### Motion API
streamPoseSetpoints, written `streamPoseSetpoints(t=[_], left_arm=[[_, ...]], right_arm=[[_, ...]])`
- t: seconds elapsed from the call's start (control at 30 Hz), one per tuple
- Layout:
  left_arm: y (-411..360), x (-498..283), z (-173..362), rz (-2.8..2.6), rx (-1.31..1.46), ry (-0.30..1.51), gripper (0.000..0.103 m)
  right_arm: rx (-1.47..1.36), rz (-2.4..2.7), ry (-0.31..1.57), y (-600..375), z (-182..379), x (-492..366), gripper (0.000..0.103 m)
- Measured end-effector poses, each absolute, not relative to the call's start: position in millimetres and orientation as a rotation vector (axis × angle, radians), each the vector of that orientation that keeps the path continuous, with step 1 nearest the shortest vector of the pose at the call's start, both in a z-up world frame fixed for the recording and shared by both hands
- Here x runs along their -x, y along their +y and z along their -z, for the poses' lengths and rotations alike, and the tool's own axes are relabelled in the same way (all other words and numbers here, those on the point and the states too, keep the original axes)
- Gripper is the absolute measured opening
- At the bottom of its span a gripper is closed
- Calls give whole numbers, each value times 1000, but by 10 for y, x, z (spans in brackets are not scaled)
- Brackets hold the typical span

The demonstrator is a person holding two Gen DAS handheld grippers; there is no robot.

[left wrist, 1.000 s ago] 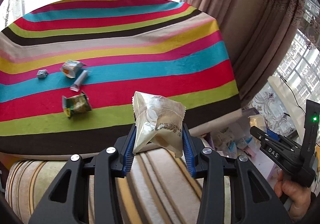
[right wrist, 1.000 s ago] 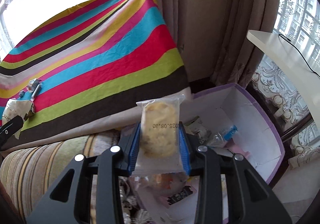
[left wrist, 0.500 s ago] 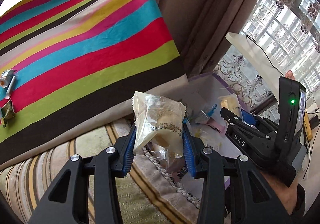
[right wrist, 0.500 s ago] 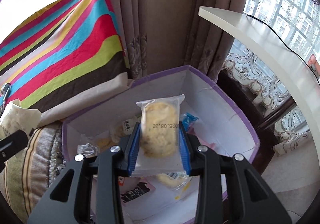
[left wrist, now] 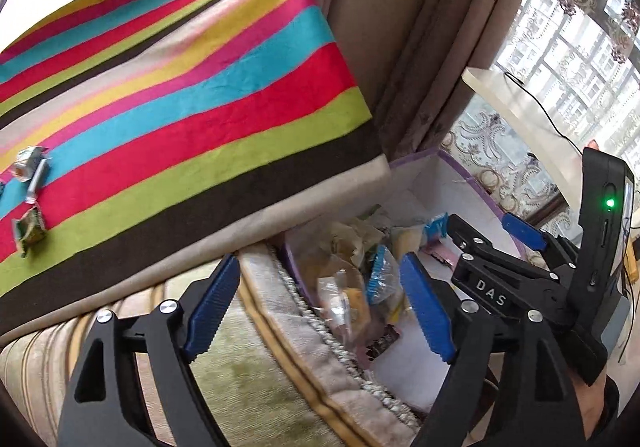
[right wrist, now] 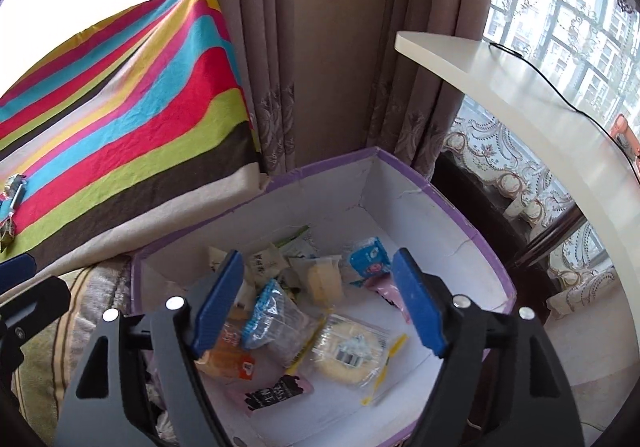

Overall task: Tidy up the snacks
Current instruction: 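Return both open tools to the remaining snacks on the table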

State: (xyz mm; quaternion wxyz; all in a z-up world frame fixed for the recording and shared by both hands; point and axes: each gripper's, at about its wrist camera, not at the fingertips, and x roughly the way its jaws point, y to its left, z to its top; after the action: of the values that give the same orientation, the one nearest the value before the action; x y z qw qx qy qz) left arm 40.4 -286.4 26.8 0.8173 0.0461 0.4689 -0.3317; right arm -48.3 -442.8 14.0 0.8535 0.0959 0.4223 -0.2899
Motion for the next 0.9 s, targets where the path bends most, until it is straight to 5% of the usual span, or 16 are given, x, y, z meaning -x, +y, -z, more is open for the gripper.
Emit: streamPoseSetpoints(t=[0.9], left_arm=[[-1727, -653, -429, 475, 56, 926, 82]], right_arm=[[-133, 442, 819, -3719, -573, 0, 77]])
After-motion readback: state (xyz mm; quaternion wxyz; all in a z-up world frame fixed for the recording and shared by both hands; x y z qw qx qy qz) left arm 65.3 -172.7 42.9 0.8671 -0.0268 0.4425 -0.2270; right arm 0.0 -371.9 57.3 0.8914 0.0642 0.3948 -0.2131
